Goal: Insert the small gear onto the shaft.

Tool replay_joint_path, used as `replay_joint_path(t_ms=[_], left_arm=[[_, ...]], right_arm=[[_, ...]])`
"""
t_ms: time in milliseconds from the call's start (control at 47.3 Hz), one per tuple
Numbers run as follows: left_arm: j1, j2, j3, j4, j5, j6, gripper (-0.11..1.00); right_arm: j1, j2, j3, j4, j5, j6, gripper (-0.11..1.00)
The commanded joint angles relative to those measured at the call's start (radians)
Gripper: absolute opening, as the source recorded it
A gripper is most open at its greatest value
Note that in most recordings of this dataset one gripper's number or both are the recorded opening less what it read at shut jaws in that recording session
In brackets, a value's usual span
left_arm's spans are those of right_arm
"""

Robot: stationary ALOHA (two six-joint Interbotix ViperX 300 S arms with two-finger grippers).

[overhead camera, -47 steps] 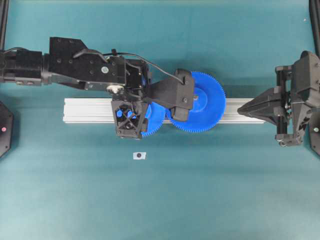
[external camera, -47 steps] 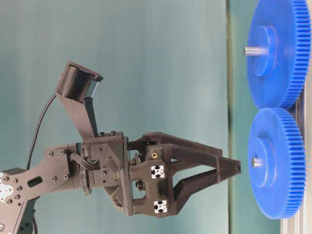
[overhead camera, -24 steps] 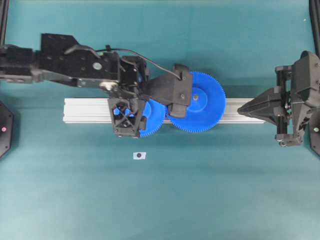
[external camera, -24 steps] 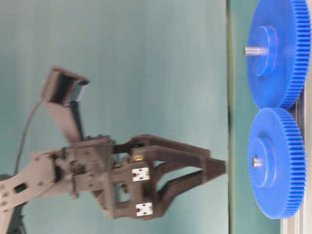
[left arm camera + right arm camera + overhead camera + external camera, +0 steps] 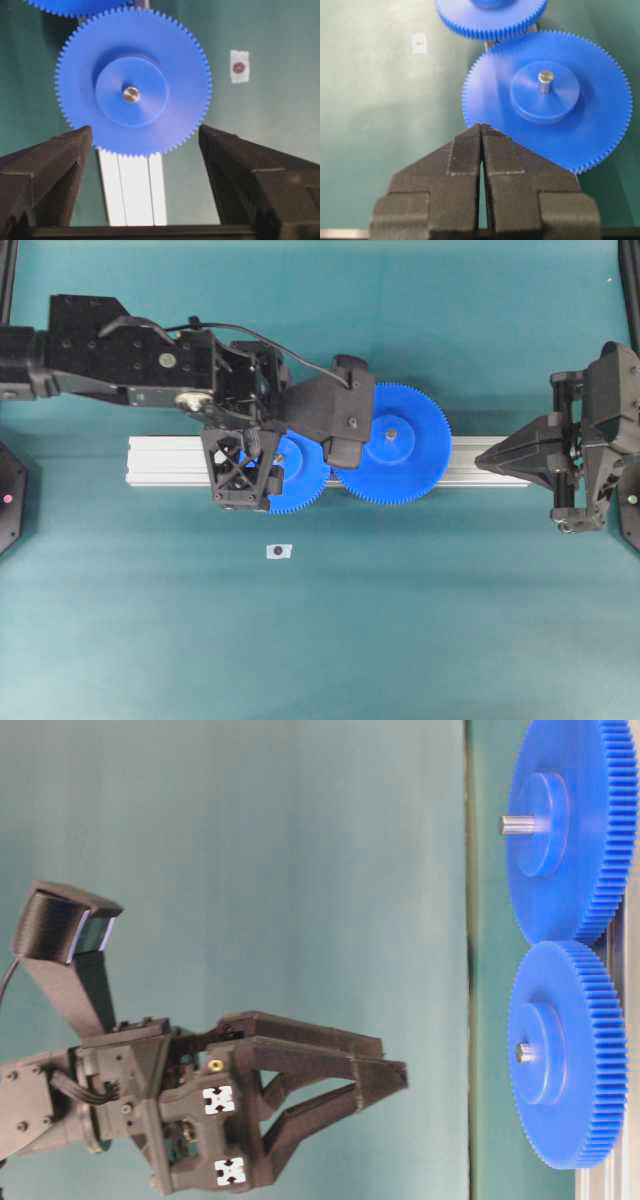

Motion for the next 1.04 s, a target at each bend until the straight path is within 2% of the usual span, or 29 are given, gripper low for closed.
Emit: replay_joint_path(t_ms=[0, 1015], left_arm=[[-0.003, -0.046, -0.026, 0.002, -0.003, -0.008, 0.81], [-0.015, -0.072, -0.025, 0.002, -0.003, -0.015, 0.81]], right_arm=[[-0.002, -0.002, -0.009, 0.003, -0.008, 0.009, 0.02], [-0.002, -0.002, -0.009, 0.003, -0.008, 0.009, 0.02]])
